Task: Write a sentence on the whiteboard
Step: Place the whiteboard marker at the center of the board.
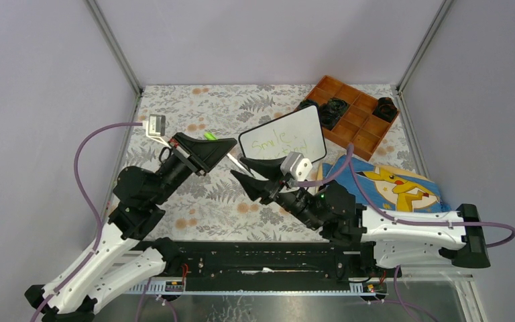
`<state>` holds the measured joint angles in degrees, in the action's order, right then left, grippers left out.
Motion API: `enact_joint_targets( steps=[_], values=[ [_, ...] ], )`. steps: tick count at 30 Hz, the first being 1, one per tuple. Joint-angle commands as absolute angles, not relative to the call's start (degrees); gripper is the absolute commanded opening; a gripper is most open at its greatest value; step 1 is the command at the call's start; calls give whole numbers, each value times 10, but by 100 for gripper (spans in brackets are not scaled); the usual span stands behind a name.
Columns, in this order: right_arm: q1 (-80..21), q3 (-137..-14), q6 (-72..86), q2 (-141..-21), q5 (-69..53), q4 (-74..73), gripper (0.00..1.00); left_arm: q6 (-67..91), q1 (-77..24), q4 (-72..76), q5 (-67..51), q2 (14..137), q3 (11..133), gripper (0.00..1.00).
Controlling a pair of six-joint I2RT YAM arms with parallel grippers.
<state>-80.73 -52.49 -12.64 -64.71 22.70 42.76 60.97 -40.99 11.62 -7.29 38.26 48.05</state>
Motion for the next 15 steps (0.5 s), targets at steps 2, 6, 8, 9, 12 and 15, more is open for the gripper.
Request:
enact_joint_targets(
  steps=[2,6,8,9,12,15],
  values=[
    [-807,-553,-54,-604,183,302,55,593,-409,117,-56,367,474,0],
    [-808,-556,-21,-581,181,259,65,592,-410,114,-52,363,472,0],
    [-808,-565,4,-566,178,221,66,584,-409,102,-51,359,477,0],
    [-808,-573,19,-559,172,193,66,575,-409,94,-52,357,481,0],
    [-807,-625,60,-541,156,86,67,533,-410,57,-61,348,498,0],
    [-807,-659,96,-523,154,7,67,475,-410,12,-93,344,518,0]
  ],
)
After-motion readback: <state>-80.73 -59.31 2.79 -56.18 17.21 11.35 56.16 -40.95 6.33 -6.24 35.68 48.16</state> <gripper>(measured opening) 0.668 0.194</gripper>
